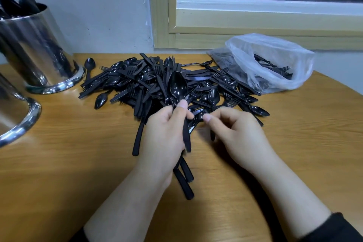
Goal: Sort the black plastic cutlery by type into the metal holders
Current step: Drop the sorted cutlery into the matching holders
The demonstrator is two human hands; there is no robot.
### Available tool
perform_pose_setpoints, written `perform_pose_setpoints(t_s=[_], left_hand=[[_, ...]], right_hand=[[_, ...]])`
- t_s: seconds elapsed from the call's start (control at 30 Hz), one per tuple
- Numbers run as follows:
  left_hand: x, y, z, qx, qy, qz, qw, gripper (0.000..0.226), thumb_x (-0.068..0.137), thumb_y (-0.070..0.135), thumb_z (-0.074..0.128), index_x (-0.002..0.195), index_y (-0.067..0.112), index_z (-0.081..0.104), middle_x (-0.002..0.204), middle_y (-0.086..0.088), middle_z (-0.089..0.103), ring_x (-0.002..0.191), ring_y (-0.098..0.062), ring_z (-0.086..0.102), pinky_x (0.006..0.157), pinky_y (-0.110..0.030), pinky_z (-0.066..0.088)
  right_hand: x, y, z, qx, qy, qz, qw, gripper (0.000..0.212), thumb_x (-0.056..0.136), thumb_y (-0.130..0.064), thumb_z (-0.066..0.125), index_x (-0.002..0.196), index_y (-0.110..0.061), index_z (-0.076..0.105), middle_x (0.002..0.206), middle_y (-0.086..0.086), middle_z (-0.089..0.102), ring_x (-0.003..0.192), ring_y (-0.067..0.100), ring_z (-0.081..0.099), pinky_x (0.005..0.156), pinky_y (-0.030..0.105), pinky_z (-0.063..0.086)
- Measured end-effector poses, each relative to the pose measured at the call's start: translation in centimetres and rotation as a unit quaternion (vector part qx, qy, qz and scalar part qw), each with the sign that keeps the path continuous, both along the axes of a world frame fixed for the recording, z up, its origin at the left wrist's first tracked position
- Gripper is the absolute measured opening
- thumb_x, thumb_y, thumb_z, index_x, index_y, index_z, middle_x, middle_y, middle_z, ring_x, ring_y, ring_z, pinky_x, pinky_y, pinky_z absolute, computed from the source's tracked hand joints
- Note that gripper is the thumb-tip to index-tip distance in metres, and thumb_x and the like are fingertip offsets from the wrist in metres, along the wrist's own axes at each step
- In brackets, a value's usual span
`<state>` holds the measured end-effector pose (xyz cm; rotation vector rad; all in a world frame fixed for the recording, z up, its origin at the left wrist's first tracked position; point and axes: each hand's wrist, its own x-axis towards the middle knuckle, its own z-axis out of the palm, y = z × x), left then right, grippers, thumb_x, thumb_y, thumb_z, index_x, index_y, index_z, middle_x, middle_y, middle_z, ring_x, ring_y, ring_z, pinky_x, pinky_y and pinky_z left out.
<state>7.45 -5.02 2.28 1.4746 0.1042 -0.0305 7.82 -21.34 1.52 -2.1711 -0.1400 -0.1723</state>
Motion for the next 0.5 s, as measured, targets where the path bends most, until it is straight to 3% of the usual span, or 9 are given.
perform_pose_setpoints(t_s=[0.1, 0.2, 0.3, 0.4, 0.5], left_hand=[[0.0, 0.1, 0.2, 0.029, -0.014, 0.010, 0.999, 0.040, 0.104, 0.046, 0.050, 0.077, 0.021, 0.064, 0.065, -0.008, 0.039, 0.059, -0.022, 0.034, 0.057, -0.037, 0.031], [0.1, 0.0, 0.3, 0.040, -0.023, 0.032, 0.998, 0.043, 0.105, 0.044, 0.048, 0.072, 0.019, 0.059, 0.066, 0.000, 0.049, 0.061, -0.015, 0.046, 0.060, -0.033, 0.040], [0.2, -0.1, 0.3, 0.005, -0.037, 0.028, 0.999, 0.041, 0.108, 0.039, 0.044, 0.078, 0.014, 0.053, 0.064, 0.001, 0.050, 0.057, -0.014, 0.050, 0.052, -0.028, 0.043], [-0.3, -0.2, 0.5, -0.028, -0.022, 0.009, 0.999, 0.034, 0.106, 0.039, 0.050, 0.084, 0.013, 0.050, 0.061, -0.001, 0.037, 0.049, -0.015, 0.031, 0.043, -0.028, 0.027], [-0.4, -0.1, 0.3, -0.039, -0.011, -0.005, 0.999, 0.033, 0.102, 0.040, 0.058, 0.085, 0.013, 0.052, 0.059, 0.000, 0.035, 0.047, -0.013, 0.027, 0.042, -0.027, 0.022]], right_hand=[[0.6, -0.9, -0.4, -0.091, 0.004, -0.068, 0.994, 0.009, 0.093, -0.040, 0.066, 0.092, -0.031, 0.068, 0.074, -0.009, 0.066, 0.074, 0.011, 0.060, 0.072, 0.032, 0.048], [0.7, -0.4, -0.7, -0.182, 0.009, -0.058, 0.982, 0.019, 0.093, -0.042, 0.065, 0.111, -0.036, 0.067, 0.090, -0.014, 0.060, 0.087, 0.010, 0.056, 0.074, 0.026, 0.038], [0.8, 0.1, -1.0, -0.208, -0.007, -0.061, 0.976, 0.014, 0.093, -0.040, 0.066, 0.104, -0.031, 0.066, 0.091, -0.010, 0.055, 0.089, 0.016, 0.054, 0.078, 0.031, 0.043], [0.7, 0.1, -1.0, -0.209, -0.012, -0.068, 0.976, 0.009, 0.091, -0.034, 0.068, 0.093, -0.028, 0.061, 0.087, -0.011, 0.052, 0.087, 0.017, 0.052, 0.077, 0.034, 0.043], [0.6, 0.2, -0.8, -0.198, -0.003, -0.074, 0.977, 0.008, 0.091, -0.027, 0.068, 0.088, -0.026, 0.060, 0.085, -0.011, 0.054, 0.085, 0.015, 0.053, 0.075, 0.033, 0.042]])
